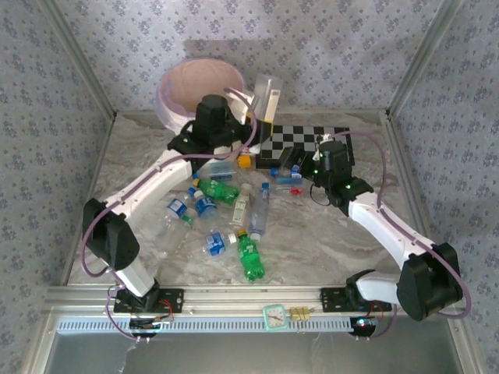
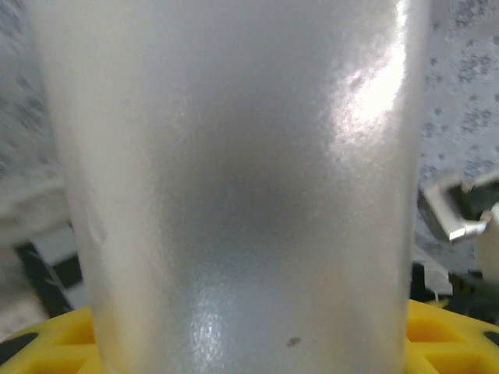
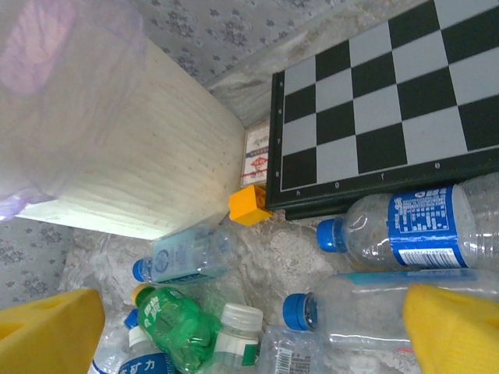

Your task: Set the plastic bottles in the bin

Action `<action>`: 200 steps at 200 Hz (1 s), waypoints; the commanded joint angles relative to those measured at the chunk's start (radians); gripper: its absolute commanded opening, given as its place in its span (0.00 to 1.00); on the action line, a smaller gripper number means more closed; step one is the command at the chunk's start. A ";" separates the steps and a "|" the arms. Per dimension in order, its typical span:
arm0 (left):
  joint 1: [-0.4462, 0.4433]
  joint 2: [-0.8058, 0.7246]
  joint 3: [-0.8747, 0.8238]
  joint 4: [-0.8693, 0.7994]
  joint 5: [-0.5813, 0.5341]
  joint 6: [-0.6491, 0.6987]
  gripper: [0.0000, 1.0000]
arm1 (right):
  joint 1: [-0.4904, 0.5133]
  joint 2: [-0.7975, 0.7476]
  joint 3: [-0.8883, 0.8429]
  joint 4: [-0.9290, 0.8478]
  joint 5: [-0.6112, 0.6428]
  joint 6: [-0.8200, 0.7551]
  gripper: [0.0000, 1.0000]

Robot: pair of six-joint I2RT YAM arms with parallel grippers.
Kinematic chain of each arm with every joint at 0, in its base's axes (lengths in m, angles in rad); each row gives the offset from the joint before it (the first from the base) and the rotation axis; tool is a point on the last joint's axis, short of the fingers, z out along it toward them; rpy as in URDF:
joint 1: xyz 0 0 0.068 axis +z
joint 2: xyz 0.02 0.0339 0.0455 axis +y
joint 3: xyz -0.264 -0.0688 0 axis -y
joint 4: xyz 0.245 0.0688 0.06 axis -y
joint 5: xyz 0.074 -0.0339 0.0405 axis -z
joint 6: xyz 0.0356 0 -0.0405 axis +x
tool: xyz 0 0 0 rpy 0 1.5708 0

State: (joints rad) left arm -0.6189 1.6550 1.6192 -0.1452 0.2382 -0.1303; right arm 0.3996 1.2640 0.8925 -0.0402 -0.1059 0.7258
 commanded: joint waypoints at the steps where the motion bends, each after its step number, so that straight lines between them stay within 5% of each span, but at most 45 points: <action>1: 0.023 -0.019 0.102 -0.124 -0.129 0.199 0.56 | 0.010 0.017 -0.004 0.000 -0.031 0.019 1.00; 35: 0.062 0.010 0.213 -0.207 -0.255 0.376 0.57 | 0.021 0.027 0.000 -0.005 -0.054 0.011 1.00; 77: 0.124 0.029 0.270 -0.210 -0.309 0.435 0.59 | 0.024 0.020 0.003 -0.022 -0.049 -0.001 1.00; 108: 0.183 0.076 0.307 -0.197 -0.341 0.425 0.59 | 0.028 0.014 0.000 -0.025 -0.046 -0.005 1.00; 200: 0.272 0.336 0.616 -0.488 -0.346 0.286 0.61 | 0.039 -0.012 -0.030 -0.065 -0.028 -0.023 1.00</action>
State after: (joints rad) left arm -0.3500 1.9491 2.1349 -0.5316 -0.0994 0.2066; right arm 0.4347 1.2823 0.8753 -0.0692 -0.1463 0.7246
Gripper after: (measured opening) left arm 0.605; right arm 0.998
